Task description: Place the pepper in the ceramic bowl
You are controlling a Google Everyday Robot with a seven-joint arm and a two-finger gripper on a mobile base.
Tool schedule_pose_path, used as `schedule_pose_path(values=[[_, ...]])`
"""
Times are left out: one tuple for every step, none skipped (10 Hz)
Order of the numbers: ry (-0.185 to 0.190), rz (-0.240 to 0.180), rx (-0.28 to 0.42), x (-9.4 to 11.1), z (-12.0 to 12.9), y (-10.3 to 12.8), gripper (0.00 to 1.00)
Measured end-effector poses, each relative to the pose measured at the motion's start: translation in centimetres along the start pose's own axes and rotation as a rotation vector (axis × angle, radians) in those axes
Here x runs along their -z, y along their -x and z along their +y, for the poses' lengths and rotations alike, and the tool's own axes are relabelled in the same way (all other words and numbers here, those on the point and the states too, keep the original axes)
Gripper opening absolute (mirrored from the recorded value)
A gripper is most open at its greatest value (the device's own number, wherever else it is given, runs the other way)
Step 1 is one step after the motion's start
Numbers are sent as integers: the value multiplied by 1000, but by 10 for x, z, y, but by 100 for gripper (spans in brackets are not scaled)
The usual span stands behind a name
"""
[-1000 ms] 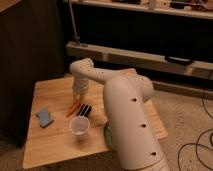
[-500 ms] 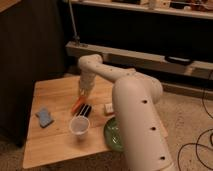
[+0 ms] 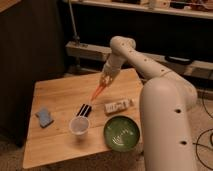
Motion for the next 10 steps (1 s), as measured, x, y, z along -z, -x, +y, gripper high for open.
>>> schedule_pose_path(values=[[10,6,13,15,19,12,0],[23,19,29,29,39,32,0],[35,28,38,38,55,52,0],[45,33,43,43,69,70,0],[65,42,54,47,87,101,0],[84,44,64,47,96,125,0],[109,47,79,45,104,149,0],[132,50,88,44,119,172,0],[143,52,93,43,126,182,0],[150,53,99,41,128,186,0]])
